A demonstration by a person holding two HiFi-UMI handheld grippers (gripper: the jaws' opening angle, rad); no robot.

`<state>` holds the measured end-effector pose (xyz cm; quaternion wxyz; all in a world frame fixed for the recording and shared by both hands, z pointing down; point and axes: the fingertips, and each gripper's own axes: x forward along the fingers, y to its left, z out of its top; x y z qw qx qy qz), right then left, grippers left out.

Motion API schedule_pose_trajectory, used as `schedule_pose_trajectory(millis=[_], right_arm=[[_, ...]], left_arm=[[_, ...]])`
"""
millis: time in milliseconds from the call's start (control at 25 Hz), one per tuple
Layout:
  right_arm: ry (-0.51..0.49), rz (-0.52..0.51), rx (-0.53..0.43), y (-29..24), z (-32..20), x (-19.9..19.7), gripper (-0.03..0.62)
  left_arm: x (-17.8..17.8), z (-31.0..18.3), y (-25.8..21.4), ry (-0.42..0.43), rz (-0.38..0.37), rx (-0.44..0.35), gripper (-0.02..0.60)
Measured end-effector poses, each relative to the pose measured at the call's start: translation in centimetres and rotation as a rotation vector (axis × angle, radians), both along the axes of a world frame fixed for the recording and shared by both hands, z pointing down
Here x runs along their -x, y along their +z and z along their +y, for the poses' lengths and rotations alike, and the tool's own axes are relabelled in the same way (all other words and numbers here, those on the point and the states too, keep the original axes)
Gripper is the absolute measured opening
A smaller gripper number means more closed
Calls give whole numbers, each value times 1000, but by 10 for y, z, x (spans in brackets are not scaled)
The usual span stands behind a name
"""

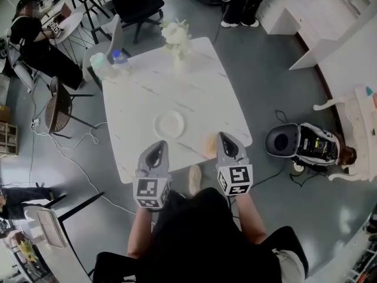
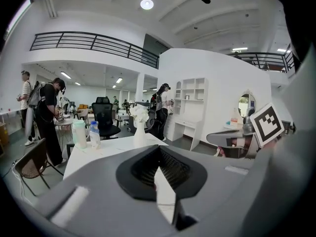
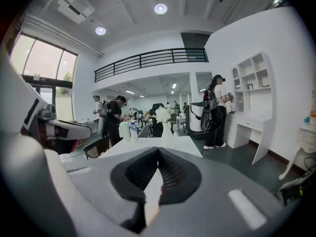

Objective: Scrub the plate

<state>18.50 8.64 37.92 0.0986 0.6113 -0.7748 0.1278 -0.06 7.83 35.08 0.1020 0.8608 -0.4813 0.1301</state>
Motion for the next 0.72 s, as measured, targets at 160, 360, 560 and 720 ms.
schedule_pose_trajectory(millis=[160,360,560,720], right_arm=[[-4,-3,48,20,-6,-3,5],[7,-3,118,53,-14,-4,5],[37,-6,181,84,-14,-4,5],[60,-11,239,113,-11,-1,5]], left_arm=[[-2,-9,23,-3,-4,58,8],[-3,-21,57,1,-8,131,8],[-8,-28,87,36,-11,187,8],[-11,-29,113,65,-15,237,8]])
